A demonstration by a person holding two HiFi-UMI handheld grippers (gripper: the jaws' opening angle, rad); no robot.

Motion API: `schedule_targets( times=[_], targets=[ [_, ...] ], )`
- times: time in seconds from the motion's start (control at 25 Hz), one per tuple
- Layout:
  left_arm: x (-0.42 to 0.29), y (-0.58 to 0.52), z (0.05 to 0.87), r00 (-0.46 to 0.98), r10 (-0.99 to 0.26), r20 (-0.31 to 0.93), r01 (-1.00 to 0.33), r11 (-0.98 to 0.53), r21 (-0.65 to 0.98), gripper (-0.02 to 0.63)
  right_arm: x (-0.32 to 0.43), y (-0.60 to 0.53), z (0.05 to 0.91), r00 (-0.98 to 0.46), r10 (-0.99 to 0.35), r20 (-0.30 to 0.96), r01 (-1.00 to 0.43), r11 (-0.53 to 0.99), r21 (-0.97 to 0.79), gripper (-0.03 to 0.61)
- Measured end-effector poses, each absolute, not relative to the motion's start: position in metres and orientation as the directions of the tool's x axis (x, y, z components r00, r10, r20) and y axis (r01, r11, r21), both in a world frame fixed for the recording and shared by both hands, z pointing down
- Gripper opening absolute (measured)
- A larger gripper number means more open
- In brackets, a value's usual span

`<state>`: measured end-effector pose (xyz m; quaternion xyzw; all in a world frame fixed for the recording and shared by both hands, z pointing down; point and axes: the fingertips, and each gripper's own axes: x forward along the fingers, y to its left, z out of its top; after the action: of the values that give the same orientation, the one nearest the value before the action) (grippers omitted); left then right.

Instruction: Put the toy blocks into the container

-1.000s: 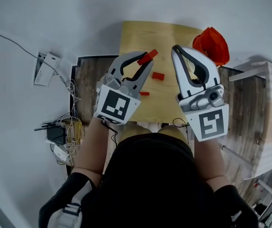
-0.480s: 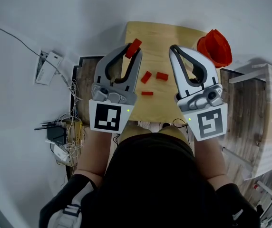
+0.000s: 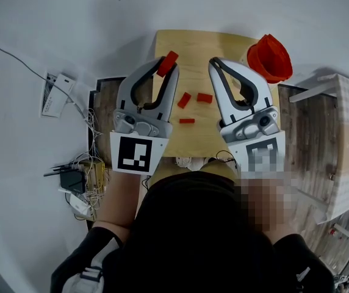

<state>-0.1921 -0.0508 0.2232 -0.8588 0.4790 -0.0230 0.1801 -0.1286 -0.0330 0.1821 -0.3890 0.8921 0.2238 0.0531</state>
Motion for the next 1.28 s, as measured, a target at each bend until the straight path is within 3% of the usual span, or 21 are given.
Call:
schedule_targets(
  times=[0.32,0.72,1.28],
  targets=[
    [-0.163,-0.056,0.218,0.616,-0.773,-0.155,-0.77,-0.547,-0.33,0.08,-0.107,-0.029,0.183,-0.643,-0.719,-0.263,-0.751,0.527,0.397,0.029],
    [-0.04,-0.089,0.216,0.728,-0.67,-0.147,-0.672,-0.653,-0.349,0.08,0.007,-0.057,0.187,-0.534,-0.806,-0.256,-0.819,0.417,0.395,0.028],
    [0.093,-0.157,0.285,0.76,-0.649,0.044,-0.597,-0.723,-0.347,0.08,0.132,-0.133,0.232,-0.497,-0.845,-0.197,-0.848,0.425,0.316,0.029]
  ],
)
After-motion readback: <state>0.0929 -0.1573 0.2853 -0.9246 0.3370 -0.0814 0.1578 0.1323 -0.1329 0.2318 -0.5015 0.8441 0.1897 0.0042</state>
